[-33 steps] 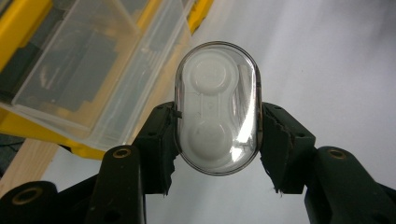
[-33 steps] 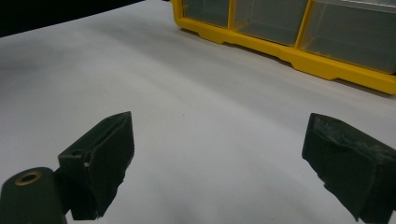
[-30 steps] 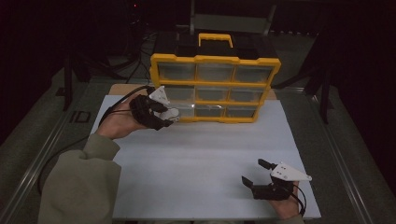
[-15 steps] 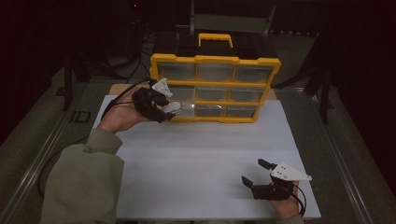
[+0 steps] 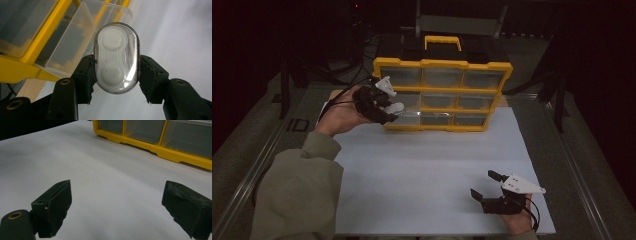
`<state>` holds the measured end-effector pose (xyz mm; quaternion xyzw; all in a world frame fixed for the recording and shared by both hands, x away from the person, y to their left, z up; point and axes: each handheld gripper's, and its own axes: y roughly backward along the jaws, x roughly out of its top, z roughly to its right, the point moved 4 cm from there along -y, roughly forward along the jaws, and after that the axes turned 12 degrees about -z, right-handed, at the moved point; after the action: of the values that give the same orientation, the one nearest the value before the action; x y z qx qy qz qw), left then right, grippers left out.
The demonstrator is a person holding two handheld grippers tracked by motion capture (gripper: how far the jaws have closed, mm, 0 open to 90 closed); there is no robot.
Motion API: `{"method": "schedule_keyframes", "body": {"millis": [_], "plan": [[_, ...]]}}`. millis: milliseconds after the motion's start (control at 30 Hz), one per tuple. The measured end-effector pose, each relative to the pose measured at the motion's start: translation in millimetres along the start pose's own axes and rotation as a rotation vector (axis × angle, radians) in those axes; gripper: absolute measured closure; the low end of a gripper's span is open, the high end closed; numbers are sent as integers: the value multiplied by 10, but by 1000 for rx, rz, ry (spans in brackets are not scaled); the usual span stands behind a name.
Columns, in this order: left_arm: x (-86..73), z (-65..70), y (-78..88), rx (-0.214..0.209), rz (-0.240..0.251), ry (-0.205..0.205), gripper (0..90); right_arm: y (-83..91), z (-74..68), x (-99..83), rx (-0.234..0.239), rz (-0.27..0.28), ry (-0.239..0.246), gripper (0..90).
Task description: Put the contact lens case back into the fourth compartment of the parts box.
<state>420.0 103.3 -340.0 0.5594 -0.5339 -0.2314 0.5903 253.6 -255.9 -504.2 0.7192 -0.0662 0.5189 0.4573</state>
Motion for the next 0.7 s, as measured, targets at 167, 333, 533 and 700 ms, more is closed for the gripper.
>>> {"method": "schedule_keyframes", "body": {"millis": [167, 333, 533, 700], "plan": [[20, -59, 29, 3, 7, 13, 493, 5, 0, 2, 0, 2, -2, 89], [54, -126, 34, 9, 3, 26, 493, 0, -8, 4, 2, 1, -2, 89], [105, -178, 38, 14, -1, 38, 493, -1, -4, 2, 2, 2, -3, 89], [129, -232, 14, 14, -7, 58, 493, 1, -1, 2, 3, 3, -3, 89]]}}
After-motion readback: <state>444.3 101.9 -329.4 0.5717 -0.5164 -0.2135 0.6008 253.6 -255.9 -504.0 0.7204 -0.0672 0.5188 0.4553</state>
